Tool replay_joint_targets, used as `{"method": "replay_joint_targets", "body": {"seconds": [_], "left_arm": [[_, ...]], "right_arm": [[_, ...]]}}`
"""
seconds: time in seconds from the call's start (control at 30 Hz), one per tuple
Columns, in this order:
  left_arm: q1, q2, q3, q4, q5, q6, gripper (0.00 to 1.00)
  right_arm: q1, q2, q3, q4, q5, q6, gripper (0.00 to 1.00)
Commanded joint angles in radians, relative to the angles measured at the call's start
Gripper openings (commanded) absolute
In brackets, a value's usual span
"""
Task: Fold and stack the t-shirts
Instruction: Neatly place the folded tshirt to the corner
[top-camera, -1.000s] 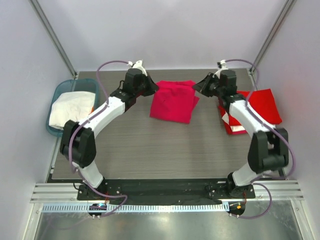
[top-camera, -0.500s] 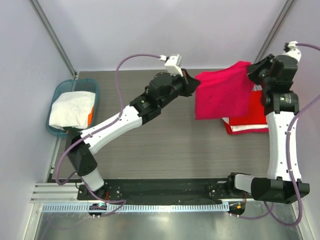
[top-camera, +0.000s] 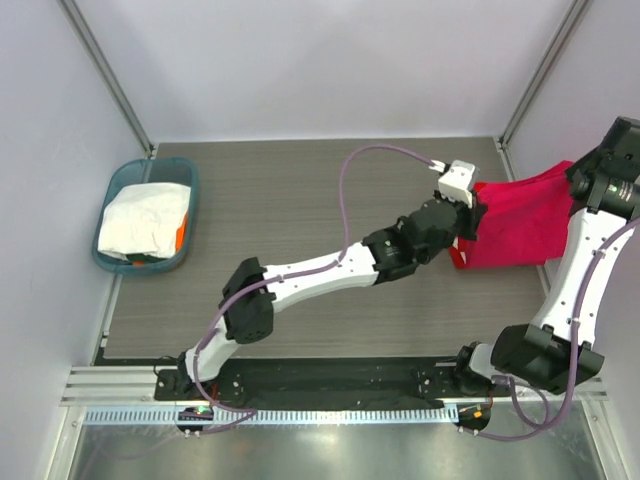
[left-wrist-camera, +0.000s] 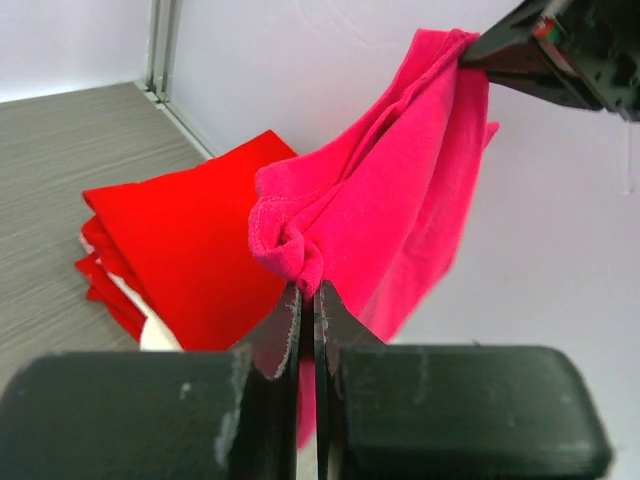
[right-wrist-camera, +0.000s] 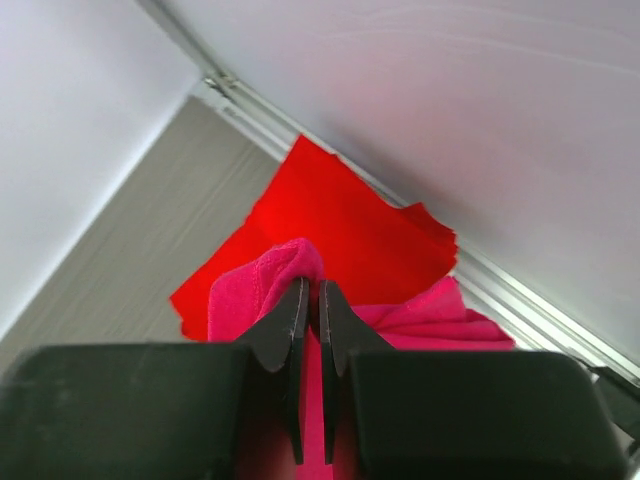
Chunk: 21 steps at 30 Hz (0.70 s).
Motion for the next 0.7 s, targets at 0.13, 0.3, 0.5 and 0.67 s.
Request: {"method": "replay_joint_targets", "body": {"seconds": [0.13, 0.3, 0.5, 0.67], "left_arm": [[-0.018, 0.161, 0.284, 0.027, -0.092, 0.045, 0.0], [-0.012, 0.221, 0.327, 0.062, -0.118, 0.043, 0.0], [0.04, 0.263, 0.371, 0.068, -0.077, -0.078, 0.0], [0.078, 0.306, 0.388, 0.09, -0.048, -0.15, 0.0]], "right_arm": [[-0.095, 0.1, 0.082, 0.037, -0.019, -0.042, 0.01], [-0.107, 0.161, 0.088, 0.071, -0.063, -0.025, 0.01], [-0.109, 0.221, 0.15, 0.077, -0.07, -0.024, 0.01], [-0.109, 0.269, 0.174, 0.083, -0.062, -0.027, 0.01]]}}
